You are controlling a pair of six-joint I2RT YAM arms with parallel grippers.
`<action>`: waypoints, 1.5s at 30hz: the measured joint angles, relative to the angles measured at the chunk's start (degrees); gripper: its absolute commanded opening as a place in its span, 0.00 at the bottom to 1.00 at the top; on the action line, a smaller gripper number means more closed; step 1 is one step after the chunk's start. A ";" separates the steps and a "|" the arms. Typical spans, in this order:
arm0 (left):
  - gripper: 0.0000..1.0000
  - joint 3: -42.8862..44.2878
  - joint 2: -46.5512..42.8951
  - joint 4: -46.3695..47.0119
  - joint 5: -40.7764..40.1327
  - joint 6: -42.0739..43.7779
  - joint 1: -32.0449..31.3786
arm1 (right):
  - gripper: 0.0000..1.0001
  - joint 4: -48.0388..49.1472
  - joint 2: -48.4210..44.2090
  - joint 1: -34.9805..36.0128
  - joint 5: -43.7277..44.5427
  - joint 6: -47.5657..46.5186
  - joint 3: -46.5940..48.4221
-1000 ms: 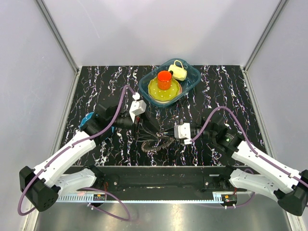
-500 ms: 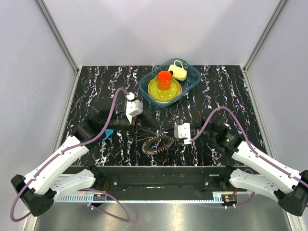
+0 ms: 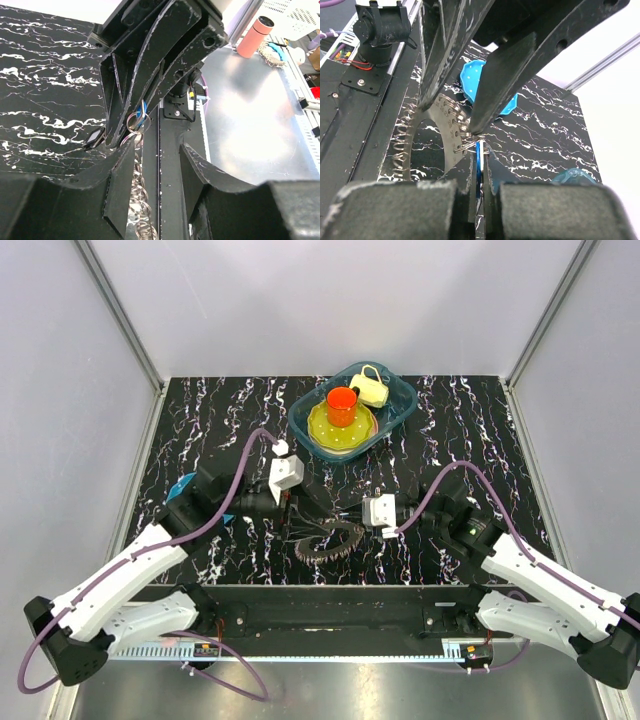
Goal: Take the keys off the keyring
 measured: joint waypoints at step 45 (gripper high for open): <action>0.44 2.21 5.79 -3.91 -1.11 4.02 -1.25 | 0.00 -3.93 -0.33 0.00 -2.19 -1.84 -0.63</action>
